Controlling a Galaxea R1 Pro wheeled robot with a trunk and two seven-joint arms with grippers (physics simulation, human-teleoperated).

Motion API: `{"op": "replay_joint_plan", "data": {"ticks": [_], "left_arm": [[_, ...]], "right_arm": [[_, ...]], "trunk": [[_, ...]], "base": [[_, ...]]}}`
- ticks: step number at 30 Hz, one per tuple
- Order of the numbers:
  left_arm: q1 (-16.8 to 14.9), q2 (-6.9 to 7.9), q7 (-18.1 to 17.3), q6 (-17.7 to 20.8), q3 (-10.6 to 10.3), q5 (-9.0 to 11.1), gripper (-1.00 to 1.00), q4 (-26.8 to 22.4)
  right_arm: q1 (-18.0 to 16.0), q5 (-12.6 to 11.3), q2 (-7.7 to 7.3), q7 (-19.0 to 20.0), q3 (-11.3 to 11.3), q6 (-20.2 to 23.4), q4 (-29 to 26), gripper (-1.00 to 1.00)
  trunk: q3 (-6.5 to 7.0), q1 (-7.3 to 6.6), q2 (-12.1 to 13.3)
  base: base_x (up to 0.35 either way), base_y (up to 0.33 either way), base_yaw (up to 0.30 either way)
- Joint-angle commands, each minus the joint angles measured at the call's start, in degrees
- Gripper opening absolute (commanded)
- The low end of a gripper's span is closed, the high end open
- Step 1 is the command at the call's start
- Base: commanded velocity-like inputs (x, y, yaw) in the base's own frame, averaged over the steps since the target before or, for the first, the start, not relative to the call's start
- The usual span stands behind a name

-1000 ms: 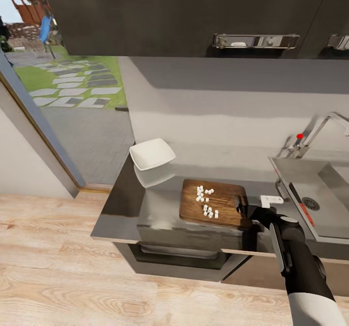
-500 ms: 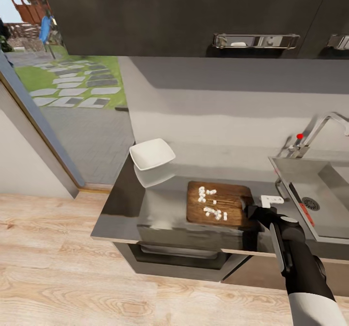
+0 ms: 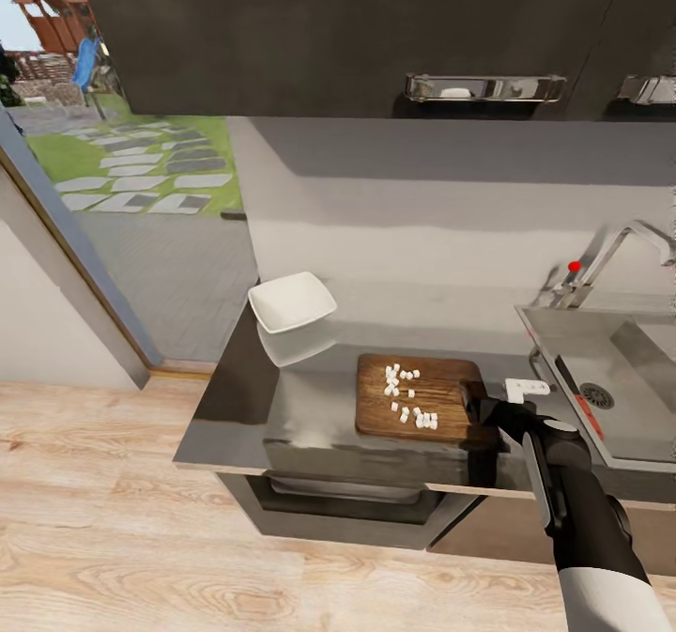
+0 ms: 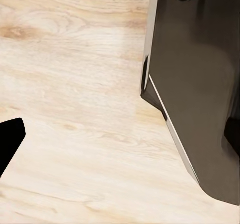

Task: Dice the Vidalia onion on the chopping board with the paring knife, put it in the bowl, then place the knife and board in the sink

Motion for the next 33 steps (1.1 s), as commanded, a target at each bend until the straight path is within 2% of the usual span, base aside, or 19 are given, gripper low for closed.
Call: {"op": "replay_joint_plan", "data": {"ticks": [1, 19, 33], "left_arm": [[0.0, 0.02, 0.0, -0.1, -0.2, 0.5, 1.00, -0.1], [0.0, 0.02, 0.0, -0.1, -0.2, 0.5, 1.00, -0.1], [0.0, 0.02, 0.0, -0.1, -0.2, 0.5, 1.00, -0.1]], "right_arm": [[0.0, 0.5, 0.00, 0.5, -0.1, 0.3, -0.1, -1.00], [0.0, 0.5, -0.07, 0.5, -0.1, 0.8, -0.3, -1.00], [0.0, 0.5, -0.07, 0.5, -0.1, 1.0, -0.3, -1.00]], "trunk": [[0.00, 0.04, -0.1], [1.65, 0.04, -0.1], [2.94, 0.04, -0.1]], "base": [[0.000, 0.000, -0.067], [0.000, 0.011, -0.066], [-0.005, 0.286, -0.064]]}}
